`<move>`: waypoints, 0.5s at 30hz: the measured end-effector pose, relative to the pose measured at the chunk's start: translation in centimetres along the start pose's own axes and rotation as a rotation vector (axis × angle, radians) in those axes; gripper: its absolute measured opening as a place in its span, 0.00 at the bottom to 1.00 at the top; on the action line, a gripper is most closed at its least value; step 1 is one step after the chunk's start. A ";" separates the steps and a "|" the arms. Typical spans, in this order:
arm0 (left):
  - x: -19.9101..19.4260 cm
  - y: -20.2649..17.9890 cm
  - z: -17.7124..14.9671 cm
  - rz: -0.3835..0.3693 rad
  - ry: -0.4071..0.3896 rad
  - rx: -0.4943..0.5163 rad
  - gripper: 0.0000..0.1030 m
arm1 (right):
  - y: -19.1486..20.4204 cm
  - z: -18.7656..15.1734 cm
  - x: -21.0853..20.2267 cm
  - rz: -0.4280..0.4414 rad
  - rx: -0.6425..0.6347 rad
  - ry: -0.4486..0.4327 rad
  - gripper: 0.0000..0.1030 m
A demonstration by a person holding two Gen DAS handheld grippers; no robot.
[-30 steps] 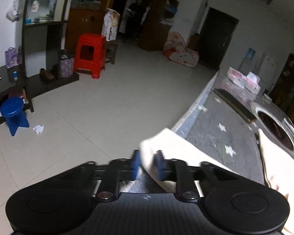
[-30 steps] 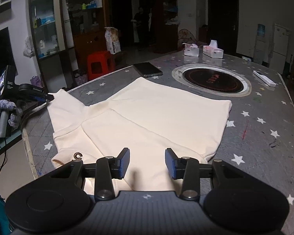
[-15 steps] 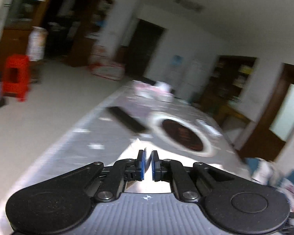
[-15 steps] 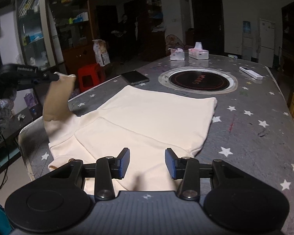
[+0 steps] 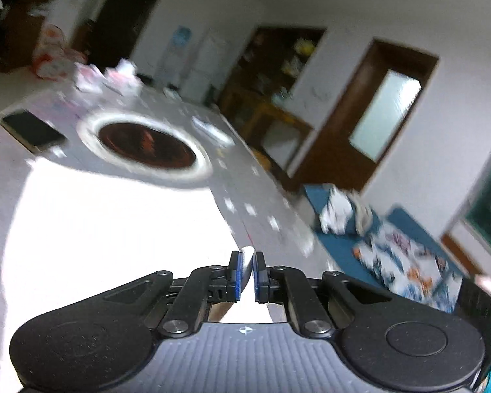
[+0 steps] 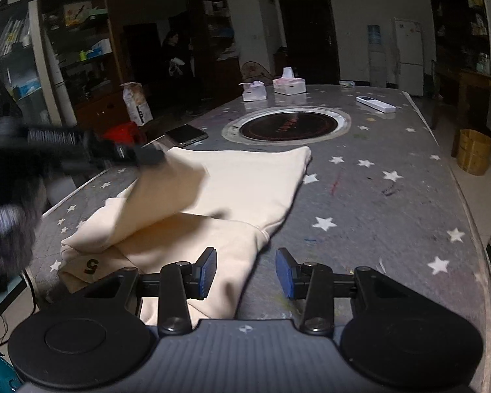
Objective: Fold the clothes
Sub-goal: 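Lay the folded side down with the left gripper while the right gripper holds the cloth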
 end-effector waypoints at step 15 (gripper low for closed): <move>-3.7 4.0 -2.8 0.117 0.058 0.079 0.14 | 1.1 1.3 1.9 0.065 -0.026 0.014 0.38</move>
Point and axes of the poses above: each gripper's, at about its wrist camera, not at the fingertips, and x roughly the way its jaws point, y to its left, z to its top, the point moved 4 cm from there along x, roughly the way its jaws point, and after that the axes turned 8 degrees about -x, right-handed, at the moved point
